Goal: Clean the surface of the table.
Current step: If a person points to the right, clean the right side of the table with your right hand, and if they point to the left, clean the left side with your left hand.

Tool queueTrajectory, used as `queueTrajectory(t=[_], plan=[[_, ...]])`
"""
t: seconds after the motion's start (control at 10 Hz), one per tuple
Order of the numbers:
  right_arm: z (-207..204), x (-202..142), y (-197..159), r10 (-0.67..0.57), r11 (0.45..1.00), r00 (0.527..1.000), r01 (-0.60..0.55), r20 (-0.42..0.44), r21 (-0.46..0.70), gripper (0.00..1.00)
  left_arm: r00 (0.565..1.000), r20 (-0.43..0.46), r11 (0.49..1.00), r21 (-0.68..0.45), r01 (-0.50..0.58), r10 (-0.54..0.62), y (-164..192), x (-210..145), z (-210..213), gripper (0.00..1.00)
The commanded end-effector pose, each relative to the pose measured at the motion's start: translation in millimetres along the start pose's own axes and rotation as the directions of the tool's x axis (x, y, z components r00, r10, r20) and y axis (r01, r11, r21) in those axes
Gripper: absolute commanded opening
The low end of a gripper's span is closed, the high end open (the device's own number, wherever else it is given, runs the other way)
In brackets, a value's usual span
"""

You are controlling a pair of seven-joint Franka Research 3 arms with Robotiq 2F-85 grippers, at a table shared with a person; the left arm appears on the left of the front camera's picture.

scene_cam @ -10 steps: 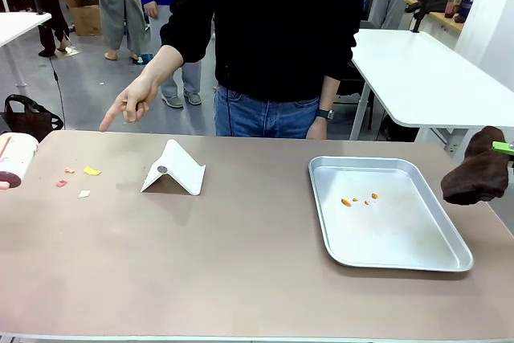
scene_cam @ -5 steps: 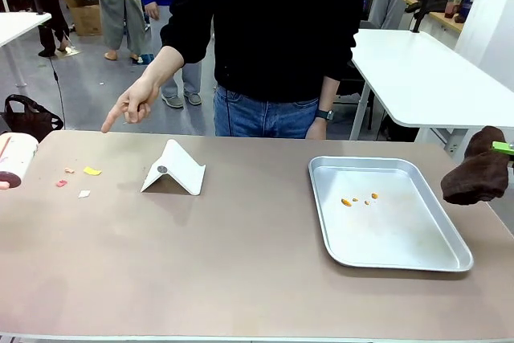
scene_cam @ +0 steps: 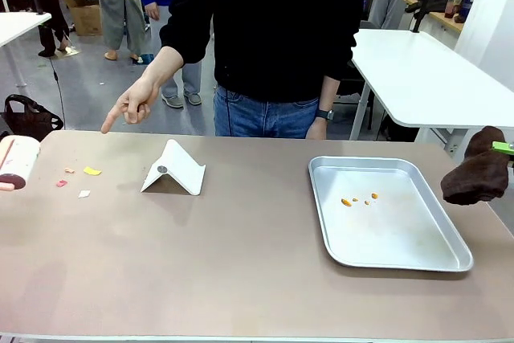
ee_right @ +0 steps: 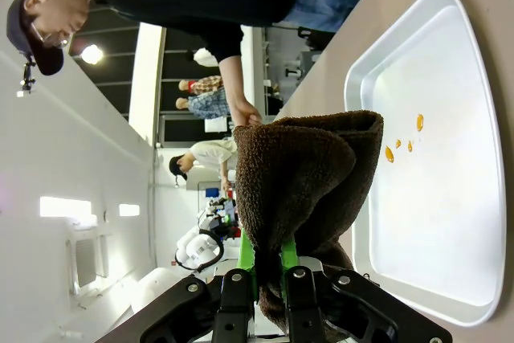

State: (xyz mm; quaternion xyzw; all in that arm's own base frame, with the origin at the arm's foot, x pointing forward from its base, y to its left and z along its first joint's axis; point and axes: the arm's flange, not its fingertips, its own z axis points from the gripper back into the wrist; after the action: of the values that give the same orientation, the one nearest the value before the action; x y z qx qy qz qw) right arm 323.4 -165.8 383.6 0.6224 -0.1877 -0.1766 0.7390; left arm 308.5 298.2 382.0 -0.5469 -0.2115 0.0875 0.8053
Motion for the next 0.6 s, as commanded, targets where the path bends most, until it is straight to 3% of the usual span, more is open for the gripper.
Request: queueTrajectory(t=[0.0, 0.2, 0.5], plan=[[2, -1, 3, 0.004, 1.0, 1.0, -0.004, -0.007, 0.017, 0.0, 0.997, 0.073, 0.992, 0.122, 0.008, -0.017, -7, 7, -17, 0.2], [2, -1, 3, 0.004, 1.0, 1.0, -0.004, -0.007, 0.017, 0.0, 0.994, 0.108, 0.977, 0.213, -0.028, 0.005, 6, 23, -31, 0.2], [2, -1, 3, 0.004, 1.0, 1.0, -0.004, -0.007, 0.017, 0.0, 0.992, 0.114, 0.965, 0.249, -0.086, 0.059, 24, 44, -41, 0.2]])
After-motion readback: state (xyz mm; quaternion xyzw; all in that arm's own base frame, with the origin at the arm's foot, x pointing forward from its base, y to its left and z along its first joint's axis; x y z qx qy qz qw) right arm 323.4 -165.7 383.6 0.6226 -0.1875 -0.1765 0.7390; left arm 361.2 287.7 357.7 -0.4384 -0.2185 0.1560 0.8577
